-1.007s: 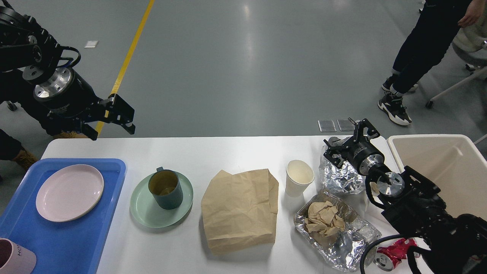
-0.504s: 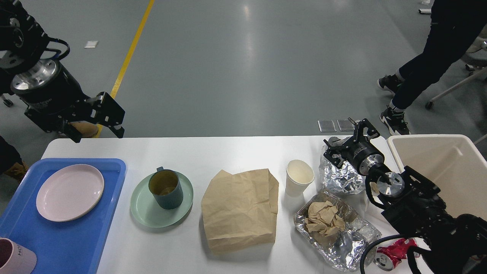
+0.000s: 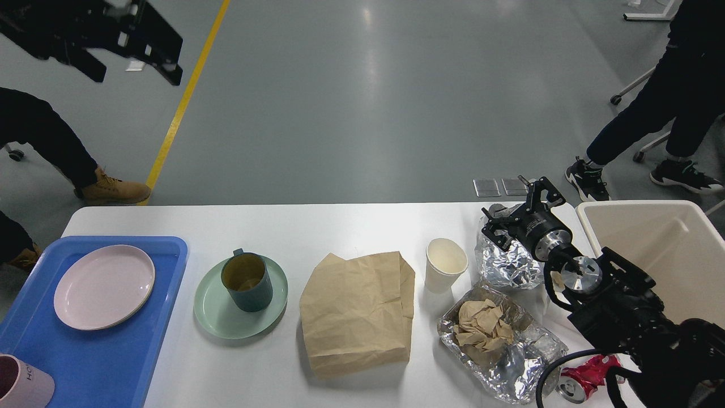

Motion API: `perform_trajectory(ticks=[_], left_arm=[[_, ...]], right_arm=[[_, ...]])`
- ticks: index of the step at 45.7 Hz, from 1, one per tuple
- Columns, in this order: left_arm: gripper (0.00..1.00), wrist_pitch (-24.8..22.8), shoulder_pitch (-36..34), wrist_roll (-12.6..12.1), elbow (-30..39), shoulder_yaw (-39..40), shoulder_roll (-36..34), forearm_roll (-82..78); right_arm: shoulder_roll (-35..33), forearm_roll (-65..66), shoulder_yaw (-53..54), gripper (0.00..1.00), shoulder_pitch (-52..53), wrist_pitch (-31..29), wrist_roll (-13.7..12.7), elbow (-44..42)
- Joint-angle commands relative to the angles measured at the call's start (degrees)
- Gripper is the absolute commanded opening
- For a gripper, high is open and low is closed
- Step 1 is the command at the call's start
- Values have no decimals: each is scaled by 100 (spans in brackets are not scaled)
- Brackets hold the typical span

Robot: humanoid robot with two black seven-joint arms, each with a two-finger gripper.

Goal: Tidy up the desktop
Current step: 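Lower the left gripper toward the teal mug on the green plate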

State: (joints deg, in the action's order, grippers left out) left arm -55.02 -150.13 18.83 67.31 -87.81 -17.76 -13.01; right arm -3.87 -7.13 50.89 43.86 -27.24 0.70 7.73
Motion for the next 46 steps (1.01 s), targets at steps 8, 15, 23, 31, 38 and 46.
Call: perform_trajectory(ticks=[8, 15, 23, 31, 38, 46], left_arm=[[96, 2, -553, 7, 72, 36, 291, 0], [96, 2, -500, 7, 327, 36, 309, 0], [96, 2, 132, -11, 371, 1, 300, 0], [96, 2, 1222, 16, 116, -297, 230, -18], [94, 2, 1951, 68, -60, -562, 81, 105], [91, 2, 2558, 51, -60, -702, -210, 579]], right_arm=[[0, 1, 0, 100, 0, 0, 0, 0], [0, 1, 0, 100, 0, 0, 0, 0], [0, 1, 0, 100, 0, 0, 0, 0], [0, 1, 0, 100, 0, 0, 0, 0], [0, 1, 0, 100, 0, 0, 0, 0], [0, -8, 0, 100, 0, 0, 0, 0]])
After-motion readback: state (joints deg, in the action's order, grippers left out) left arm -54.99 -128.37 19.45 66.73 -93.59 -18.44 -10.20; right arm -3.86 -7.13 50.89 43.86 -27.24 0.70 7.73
